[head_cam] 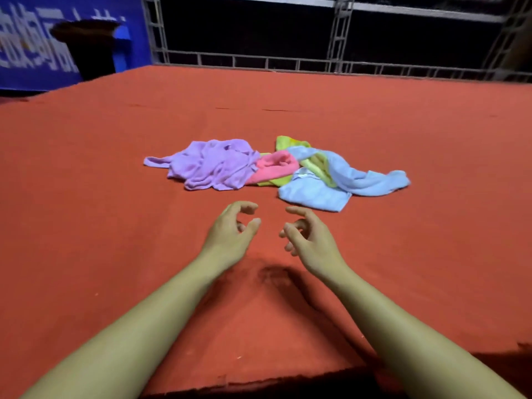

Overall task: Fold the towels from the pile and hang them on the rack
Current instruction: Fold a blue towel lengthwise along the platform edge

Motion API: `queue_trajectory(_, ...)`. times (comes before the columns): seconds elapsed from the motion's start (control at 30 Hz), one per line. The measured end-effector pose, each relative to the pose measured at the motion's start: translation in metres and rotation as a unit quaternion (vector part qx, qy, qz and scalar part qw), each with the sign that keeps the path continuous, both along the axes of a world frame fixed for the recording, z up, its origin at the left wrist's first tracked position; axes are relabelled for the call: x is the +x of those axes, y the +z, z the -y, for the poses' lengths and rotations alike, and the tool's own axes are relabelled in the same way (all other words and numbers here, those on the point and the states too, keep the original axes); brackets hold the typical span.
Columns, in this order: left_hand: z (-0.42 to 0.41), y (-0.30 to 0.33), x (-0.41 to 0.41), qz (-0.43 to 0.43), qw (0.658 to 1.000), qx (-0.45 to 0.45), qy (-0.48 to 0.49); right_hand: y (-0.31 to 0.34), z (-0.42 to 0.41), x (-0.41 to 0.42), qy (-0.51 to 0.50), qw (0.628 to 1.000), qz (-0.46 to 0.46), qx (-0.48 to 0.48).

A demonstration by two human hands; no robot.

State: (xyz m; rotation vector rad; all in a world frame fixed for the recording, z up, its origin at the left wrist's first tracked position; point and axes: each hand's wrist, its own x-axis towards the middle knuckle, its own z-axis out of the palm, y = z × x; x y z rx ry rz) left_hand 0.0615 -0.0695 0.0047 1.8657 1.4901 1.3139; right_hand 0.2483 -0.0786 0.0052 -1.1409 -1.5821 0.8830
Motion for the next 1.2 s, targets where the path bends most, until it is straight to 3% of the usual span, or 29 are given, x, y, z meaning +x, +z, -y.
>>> queue_trajectory(0.13, -0.050, -0.015, 0.038, 0.040, 0.999, -0.025, -0.024, -0.019, -0.057, 0.032, -0.121, 0.992, 0.020, -0.007)
queue_trajectory(0.3, -0.076, -0.045, 0.045, 0.101, 0.995, -0.019, 0.009, -0.043, -0.116, 0.054, -0.227, 0.961, 0.155, 0.026)
queue_trajectory(0.4, -0.075, -0.059, 0.038, 0.058, 0.998, -0.005, -0.014, -0.053, -0.147, 0.063, -0.294, 0.917, 0.270, 0.018)
queue_trajectory(0.5, -0.070, -0.067, 0.036, 0.043, 0.999, -0.004, -0.016, -0.067, -0.166, 0.073, -0.299, 0.886, 0.352, -0.039)
queue_trajectory(0.8, -0.072, -0.069, 0.029, 0.092, 0.995, -0.010, 0.033, -0.075, -0.170, 0.073, -0.306, 0.880, 0.363, -0.015)
queue_trajectory(1.0, -0.071, -0.059, 0.027, 0.098, 0.994, -0.016, 0.054, -0.059, -0.093, 0.025, -0.205, 0.935, 0.288, -0.001)
queue_trajectory(1.2, -0.065, -0.040, 0.017, 0.053, 0.976, -0.188, 0.092, -0.048, 0.005, -0.040, -0.064, 0.981, 0.181, -0.012)
